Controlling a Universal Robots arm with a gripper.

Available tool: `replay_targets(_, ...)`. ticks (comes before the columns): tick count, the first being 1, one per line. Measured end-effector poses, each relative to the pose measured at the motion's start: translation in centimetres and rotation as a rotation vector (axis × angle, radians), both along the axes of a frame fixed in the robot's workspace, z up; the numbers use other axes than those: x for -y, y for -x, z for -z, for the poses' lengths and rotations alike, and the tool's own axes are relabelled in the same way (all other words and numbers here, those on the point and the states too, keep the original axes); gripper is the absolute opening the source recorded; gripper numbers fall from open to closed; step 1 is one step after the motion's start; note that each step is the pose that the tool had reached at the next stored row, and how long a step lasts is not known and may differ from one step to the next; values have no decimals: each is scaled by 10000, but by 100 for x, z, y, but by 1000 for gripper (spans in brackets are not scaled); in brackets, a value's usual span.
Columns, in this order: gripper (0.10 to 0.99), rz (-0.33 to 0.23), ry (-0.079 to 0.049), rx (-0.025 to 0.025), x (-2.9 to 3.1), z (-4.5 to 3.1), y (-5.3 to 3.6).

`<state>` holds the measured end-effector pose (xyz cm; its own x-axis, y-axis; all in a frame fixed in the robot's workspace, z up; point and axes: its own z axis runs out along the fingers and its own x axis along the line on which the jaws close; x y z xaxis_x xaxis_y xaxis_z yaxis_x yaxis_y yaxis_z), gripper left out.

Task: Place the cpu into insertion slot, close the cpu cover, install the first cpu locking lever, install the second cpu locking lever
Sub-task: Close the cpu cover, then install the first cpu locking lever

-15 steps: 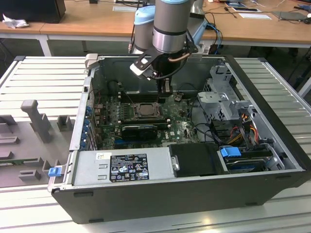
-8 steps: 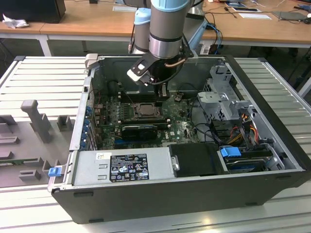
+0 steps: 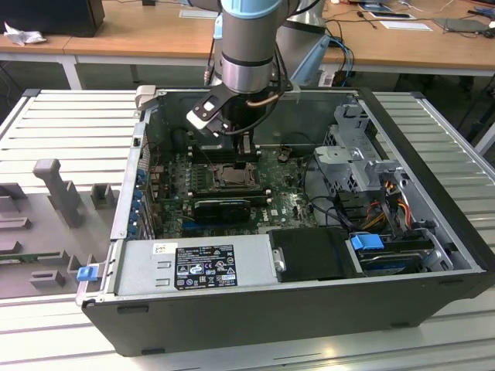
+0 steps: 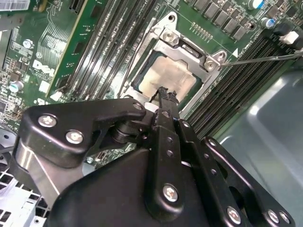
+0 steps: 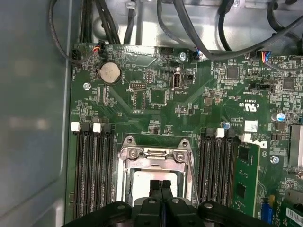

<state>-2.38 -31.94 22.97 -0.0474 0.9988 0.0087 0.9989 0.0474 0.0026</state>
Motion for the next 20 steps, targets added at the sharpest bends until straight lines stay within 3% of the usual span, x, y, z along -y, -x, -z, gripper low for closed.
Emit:
replay_targets(10, 106, 0, 0, 9, -3, 0, 102)
replay_targets(12, 106, -1, 32, 10, -3, -31, 102)
replay_targets(14, 106, 0, 42, 10, -3, -93, 102)
replay_targets(18, 106, 0, 114, 10, -6, -392, 102)
replay_targets(20, 106, -205, 137, 12, -7, -431, 102)
